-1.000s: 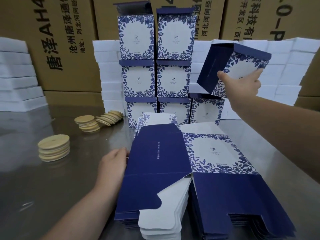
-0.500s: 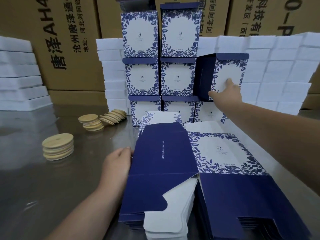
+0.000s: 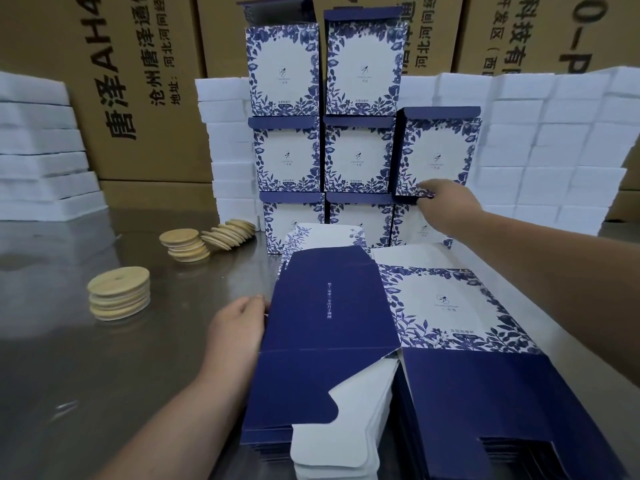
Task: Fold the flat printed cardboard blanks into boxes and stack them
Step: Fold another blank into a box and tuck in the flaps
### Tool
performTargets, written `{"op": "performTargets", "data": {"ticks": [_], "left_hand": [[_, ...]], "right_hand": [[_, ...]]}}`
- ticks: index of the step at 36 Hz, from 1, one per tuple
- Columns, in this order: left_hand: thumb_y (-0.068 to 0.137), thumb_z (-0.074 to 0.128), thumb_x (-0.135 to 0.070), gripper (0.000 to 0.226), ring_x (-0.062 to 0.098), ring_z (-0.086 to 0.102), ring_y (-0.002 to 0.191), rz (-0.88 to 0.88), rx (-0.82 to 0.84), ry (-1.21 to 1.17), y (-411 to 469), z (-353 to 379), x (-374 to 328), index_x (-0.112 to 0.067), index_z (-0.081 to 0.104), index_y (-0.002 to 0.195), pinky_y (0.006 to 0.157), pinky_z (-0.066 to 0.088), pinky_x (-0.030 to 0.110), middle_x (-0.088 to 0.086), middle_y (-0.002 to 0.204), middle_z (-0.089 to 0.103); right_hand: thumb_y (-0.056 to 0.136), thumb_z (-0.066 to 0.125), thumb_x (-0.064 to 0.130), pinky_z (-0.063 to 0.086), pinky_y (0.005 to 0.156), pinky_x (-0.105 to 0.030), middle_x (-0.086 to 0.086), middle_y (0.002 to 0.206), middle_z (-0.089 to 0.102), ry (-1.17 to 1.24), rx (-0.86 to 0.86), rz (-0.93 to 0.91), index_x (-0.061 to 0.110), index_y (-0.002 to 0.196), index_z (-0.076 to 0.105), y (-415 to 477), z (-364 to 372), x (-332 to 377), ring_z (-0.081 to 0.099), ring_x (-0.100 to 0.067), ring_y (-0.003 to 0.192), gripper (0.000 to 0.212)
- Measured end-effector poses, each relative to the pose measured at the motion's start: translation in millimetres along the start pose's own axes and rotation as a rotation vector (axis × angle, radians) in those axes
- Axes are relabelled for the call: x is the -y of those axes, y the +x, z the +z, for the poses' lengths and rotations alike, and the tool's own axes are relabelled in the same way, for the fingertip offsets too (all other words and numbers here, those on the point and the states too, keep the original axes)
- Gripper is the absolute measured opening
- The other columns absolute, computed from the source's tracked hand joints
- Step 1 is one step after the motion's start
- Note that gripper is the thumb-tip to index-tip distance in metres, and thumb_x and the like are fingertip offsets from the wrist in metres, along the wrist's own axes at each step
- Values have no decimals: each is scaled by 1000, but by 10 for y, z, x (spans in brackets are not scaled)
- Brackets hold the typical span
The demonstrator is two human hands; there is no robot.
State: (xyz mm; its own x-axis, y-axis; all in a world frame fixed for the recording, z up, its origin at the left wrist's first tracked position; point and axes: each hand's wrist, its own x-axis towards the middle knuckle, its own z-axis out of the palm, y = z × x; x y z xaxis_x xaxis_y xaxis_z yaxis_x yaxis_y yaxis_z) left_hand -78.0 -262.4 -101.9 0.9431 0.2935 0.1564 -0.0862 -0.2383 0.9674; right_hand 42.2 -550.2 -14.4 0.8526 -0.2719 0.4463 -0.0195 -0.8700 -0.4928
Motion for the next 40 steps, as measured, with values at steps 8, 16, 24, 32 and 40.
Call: {"op": "performTargets", "data": {"ticks": [8,16,24,32,40], "left_hand": [[95,43,-11,29,14,40,55,11,-9,13,14,11,14,-5,57,70,37,25,15,5,62,50],[96,42,-11,33,6,42,45,16,-1,-15,-18,11,-10,-6,53,66,36,25,12,3,58,48],[96,43,-12,28,13,37,50,4,-7,-44,-14,21,-8,-5,54,71,35,23,15,5,58,46],[95,44,-13,28,15,38,52,-6,0,-25,-2,12,9,-4,55,70,36,24,16,5,59,47],[95,42,-11,35,2,45,31,-116,6,-220,-126,-6,-151,-11,55,62,30,27,12,-4,43,54]], "right_hand": [[98,39,8,36,51,-25,-8,95,51,7,202,24,23,139,45,102,-11,-68,48,-24,70,44],[102,31,23,33,76,-31,-17,144,29,-205,303,-1,28,145,30,137,54,-18,47,-33,101,43],[102,34,28,33,78,-31,-20,147,26,-159,307,13,25,142,36,97,64,48,48,-37,112,40],[98,46,28,43,76,-33,-11,115,61,64,73,-20,14,130,53,-193,-18,28,49,-21,78,36],[94,55,28,46,66,-25,1,86,62,554,6,73,19,110,63,-854,-379,-28,57,-17,78,21]]}}
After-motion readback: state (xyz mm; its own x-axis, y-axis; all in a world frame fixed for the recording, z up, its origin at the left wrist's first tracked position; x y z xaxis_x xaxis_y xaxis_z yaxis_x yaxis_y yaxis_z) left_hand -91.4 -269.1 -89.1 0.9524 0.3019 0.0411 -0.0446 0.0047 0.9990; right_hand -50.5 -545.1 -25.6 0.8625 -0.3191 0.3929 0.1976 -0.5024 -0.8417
